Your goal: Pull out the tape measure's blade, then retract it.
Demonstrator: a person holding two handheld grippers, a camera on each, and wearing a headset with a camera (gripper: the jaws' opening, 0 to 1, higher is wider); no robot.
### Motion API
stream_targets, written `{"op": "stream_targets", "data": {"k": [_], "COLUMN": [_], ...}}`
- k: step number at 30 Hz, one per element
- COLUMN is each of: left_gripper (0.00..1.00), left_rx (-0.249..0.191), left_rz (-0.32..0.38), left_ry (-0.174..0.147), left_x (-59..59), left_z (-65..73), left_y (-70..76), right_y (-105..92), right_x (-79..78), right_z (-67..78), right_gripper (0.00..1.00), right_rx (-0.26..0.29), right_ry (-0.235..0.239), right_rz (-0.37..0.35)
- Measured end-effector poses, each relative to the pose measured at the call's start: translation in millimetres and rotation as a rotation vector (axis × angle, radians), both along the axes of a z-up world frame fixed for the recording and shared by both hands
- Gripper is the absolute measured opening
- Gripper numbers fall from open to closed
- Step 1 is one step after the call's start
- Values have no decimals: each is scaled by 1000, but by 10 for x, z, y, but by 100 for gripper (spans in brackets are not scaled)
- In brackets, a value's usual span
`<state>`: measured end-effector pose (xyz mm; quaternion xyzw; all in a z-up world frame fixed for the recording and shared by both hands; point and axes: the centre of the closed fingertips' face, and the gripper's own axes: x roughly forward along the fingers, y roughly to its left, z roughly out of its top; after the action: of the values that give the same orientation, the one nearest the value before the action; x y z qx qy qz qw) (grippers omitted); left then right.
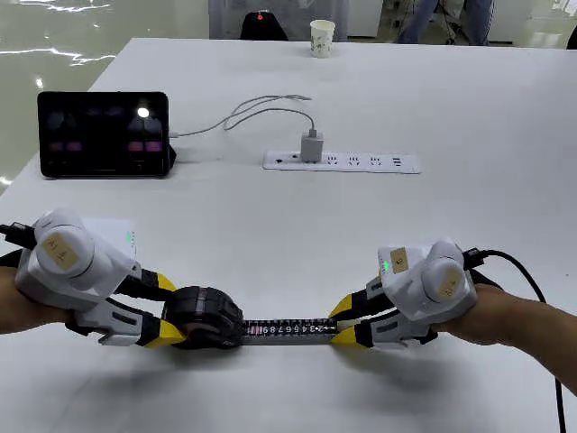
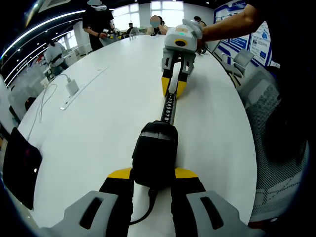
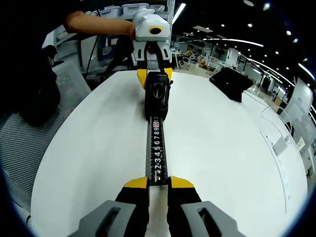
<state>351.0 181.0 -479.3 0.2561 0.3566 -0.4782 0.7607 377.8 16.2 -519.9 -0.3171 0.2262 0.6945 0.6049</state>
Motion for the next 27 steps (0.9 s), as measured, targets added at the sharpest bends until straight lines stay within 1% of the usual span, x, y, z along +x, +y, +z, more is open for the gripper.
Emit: {"op": "stream_targets", "data": {"k": [9,22,27], "left_gripper": [23,23,23], "left_rx": [6,5,9], "left_rz": [-4,-6,-9], "left_ry": [1,7,9], "left_x": [-1,0,-2], "left_z": [-1,-2,-2], "left_y": [0,-3,-4], "right_y": [-116,-289,-383], "right_x": [5,29,38], "right_z": [1,1,7], "right_gripper": [9,9,9], "right_rx": [-12,-25,-36], "right_ry": [3,9,6], "right_rz": [-12,-33,-41]}}
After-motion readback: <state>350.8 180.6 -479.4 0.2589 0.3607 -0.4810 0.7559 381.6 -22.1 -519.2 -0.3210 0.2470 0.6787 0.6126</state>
